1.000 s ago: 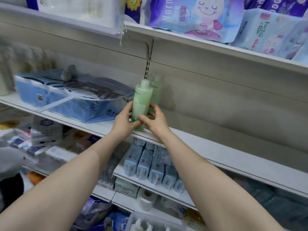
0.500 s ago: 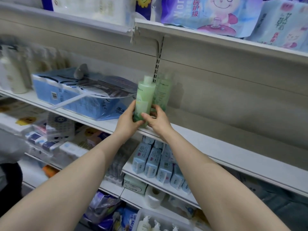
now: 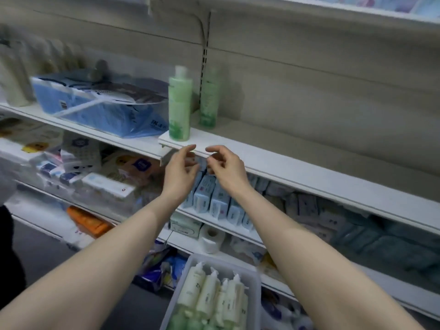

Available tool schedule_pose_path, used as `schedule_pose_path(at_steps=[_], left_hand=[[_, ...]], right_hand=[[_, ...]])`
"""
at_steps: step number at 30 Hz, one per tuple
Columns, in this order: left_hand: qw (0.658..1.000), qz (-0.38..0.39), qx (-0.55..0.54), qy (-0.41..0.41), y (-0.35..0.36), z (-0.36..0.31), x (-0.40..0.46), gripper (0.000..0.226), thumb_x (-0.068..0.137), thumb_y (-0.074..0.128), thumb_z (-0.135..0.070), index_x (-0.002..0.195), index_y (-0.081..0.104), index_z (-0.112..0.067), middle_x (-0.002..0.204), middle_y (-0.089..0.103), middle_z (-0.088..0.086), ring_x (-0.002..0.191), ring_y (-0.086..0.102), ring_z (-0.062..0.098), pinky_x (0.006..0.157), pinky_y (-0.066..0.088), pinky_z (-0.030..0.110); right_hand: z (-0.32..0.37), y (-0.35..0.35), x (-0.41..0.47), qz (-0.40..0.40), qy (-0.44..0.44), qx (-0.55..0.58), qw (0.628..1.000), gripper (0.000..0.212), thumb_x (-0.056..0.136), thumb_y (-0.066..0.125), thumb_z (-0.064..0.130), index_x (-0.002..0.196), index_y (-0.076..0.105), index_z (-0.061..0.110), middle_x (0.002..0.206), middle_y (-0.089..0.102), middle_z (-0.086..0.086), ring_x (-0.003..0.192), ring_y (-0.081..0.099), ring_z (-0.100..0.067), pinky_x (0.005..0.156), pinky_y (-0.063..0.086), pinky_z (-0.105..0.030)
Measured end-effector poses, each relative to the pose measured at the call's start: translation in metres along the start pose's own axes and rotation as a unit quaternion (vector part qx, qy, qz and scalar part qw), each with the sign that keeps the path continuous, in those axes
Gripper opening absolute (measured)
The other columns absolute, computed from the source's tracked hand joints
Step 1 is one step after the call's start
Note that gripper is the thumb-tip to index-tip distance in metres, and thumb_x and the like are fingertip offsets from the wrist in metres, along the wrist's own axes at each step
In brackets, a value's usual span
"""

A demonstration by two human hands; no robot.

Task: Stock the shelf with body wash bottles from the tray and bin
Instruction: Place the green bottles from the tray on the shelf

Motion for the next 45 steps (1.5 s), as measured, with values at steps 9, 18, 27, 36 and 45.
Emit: schedule_pose_path(at_steps=[9, 18, 27, 36, 45], left_hand=[[0.983, 0.125, 0.002, -0.134, 0.080, 0.055, -0.138, 0.041, 0.089, 0.065, -0.007, 0.128, 0.056, -0.013, 0.111, 0.061, 0.001, 0.095, 0.063, 0.016, 0.082, 0.052, 0.024], [0.916, 0.251, 0.077, -0.305, 0.116, 0.166, -0.278, 0.048, 0.084, 0.072, -0.012, 0.130, 0.057, -0.015, 0.116, 0.063, 0.005, 0.096, 0.063, 0.017, 0.081, 0.045, 0.024], [0.872, 0.299, 0.154, -0.355, 0.106, 0.248, -0.353, 0.052, 0.086, 0.071, -0.016, 0.135, 0.055, -0.015, 0.132, 0.059, 0.007, 0.115, 0.059, 0.021, 0.091, 0.040, 0.019], [0.871, 0.339, 0.132, -0.329, 0.121, 0.299, -0.383, 0.058, 0.089, 0.063, -0.008, 0.143, 0.045, -0.014, 0.135, 0.055, 0.010, 0.116, 0.058, 0.024, 0.095, 0.047, 0.028], [0.869, 0.372, 0.150, -0.290, 0.129, 0.312, -0.388, 0.064, 0.083, 0.069, -0.007, 0.143, 0.044, -0.010, 0.135, 0.050, 0.008, 0.107, 0.059, 0.026, 0.090, 0.049, 0.031]], right_hand=[[-0.139, -0.005, -0.117, 0.084, 0.143, -0.005, 0.986, 0.024, 0.099, 0.057, 0.017, 0.122, 0.060, 0.020, 0.092, 0.059, 0.007, 0.087, 0.063, -0.019, 0.082, 0.057, -0.039], [-0.276, 0.036, -0.253, 0.163, 0.346, -0.026, 0.924, 0.030, 0.095, 0.061, 0.025, 0.125, 0.058, 0.022, 0.092, 0.060, 0.007, 0.097, 0.066, -0.026, 0.089, 0.056, -0.049], [-0.345, 0.089, -0.314, 0.223, 0.429, -0.059, 0.873, 0.044, 0.099, 0.058, 0.026, 0.141, 0.049, 0.016, 0.132, 0.058, -0.004, 0.108, 0.060, -0.019, 0.097, 0.052, -0.039], [-0.396, 0.143, -0.305, 0.281, 0.388, -0.158, 0.864, 0.055, 0.100, 0.053, 0.023, 0.152, 0.036, 0.019, 0.155, 0.041, -0.005, 0.139, 0.041, -0.028, 0.113, 0.037, -0.038], [-0.412, 0.156, -0.305, 0.337, 0.366, -0.237, 0.834, 0.055, 0.100, 0.050, 0.040, 0.148, 0.038, 0.016, 0.147, 0.037, -0.010, 0.134, 0.040, -0.031, 0.110, 0.036, -0.037]])
Point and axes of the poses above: each hand's wrist, its own x-axis towards the middle knuckle, its own y-axis out of the palm, z = x × y, the point moved 4 cm from there along x, towards the middle knuckle
